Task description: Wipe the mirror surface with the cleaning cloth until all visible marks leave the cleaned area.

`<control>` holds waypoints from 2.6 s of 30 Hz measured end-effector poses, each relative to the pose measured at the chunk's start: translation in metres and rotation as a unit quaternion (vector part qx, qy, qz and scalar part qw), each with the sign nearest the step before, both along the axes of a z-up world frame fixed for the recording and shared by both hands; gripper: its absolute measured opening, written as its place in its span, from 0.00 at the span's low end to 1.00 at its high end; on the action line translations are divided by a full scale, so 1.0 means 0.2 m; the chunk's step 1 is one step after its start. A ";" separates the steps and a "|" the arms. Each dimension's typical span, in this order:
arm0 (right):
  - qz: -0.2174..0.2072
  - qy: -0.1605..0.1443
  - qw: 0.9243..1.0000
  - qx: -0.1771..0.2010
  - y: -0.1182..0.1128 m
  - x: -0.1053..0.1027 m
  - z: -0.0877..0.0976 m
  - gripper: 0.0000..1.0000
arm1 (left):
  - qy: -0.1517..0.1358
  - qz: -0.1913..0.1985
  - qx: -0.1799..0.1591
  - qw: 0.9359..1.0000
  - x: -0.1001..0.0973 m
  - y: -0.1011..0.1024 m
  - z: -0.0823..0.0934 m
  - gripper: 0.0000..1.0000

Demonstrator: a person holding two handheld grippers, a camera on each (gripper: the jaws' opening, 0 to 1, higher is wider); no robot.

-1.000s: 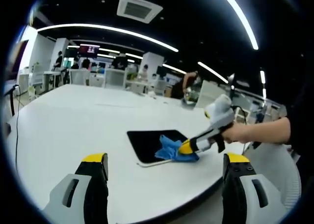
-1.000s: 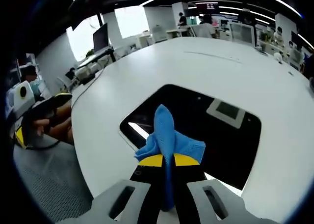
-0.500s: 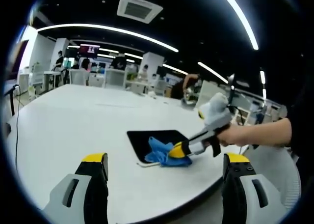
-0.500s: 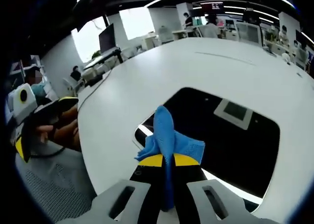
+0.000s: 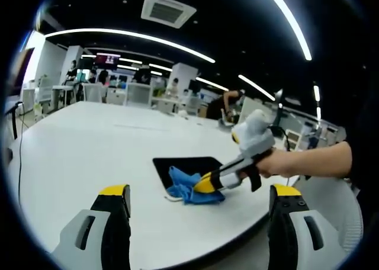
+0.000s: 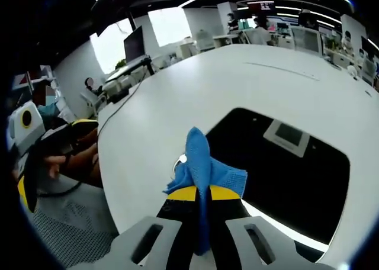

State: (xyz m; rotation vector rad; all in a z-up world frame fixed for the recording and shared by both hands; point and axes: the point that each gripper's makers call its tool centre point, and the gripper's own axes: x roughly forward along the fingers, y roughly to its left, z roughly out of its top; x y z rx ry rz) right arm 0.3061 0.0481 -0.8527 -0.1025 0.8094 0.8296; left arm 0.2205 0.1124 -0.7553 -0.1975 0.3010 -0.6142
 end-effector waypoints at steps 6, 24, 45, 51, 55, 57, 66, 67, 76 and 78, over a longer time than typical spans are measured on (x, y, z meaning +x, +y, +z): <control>0.009 0.004 1.000 0.002 0.06 0.00 0.00 0.00 | 0.002 -0.003 0.003 1.000 0.00 0.00 -0.01 0.98; 0.025 0.014 0.999 -0.021 0.13 0.01 0.00 0.00 | -0.015 -0.019 0.007 1.000 -0.01 -0.03 0.02 0.99; 0.028 -0.007 0.997 -0.065 0.14 0.00 -0.01 0.01 | -0.005 -0.036 0.008 0.999 -0.03 -0.04 0.01 0.99; 0.030 -0.012 0.997 -0.064 0.14 0.00 0.00 0.01 | 0.000 -0.037 0.011 0.999 -0.03 -0.05 -0.01 0.99; 0.034 -0.019 0.997 -0.071 0.13 0.02 -0.01 0.00 | 0.001 -0.039 0.012 0.999 -0.03 -0.05 -0.01 0.99; 0.033 -0.020 0.997 -0.070 0.12 0.04 -0.02 0.00 | 0.003 -0.044 0.013 0.999 -0.04 -0.06 -0.01 0.99; 0.030 -0.010 0.998 -0.060 0.13 0.09 -0.02 0.00 | 0.005 -0.036 0.022 0.999 -0.03 -0.04 -0.02 0.99; 0.029 -0.011 0.998 -0.059 0.13 0.09 -0.01 0.00 | 0.005 -0.037 0.022 0.999 -0.03 -0.05 -0.02 0.99; 0.033 -0.011 0.998 -0.059 0.14 0.17 -0.02 0.00 | 0.003 -0.029 0.031 0.999 -0.02 -0.03 -0.02 0.99; 0.034 -0.015 0.997 -0.060 0.14 0.17 -0.02 0.00 | 0.001 -0.026 0.032 0.999 -0.02 -0.03 -0.02 0.99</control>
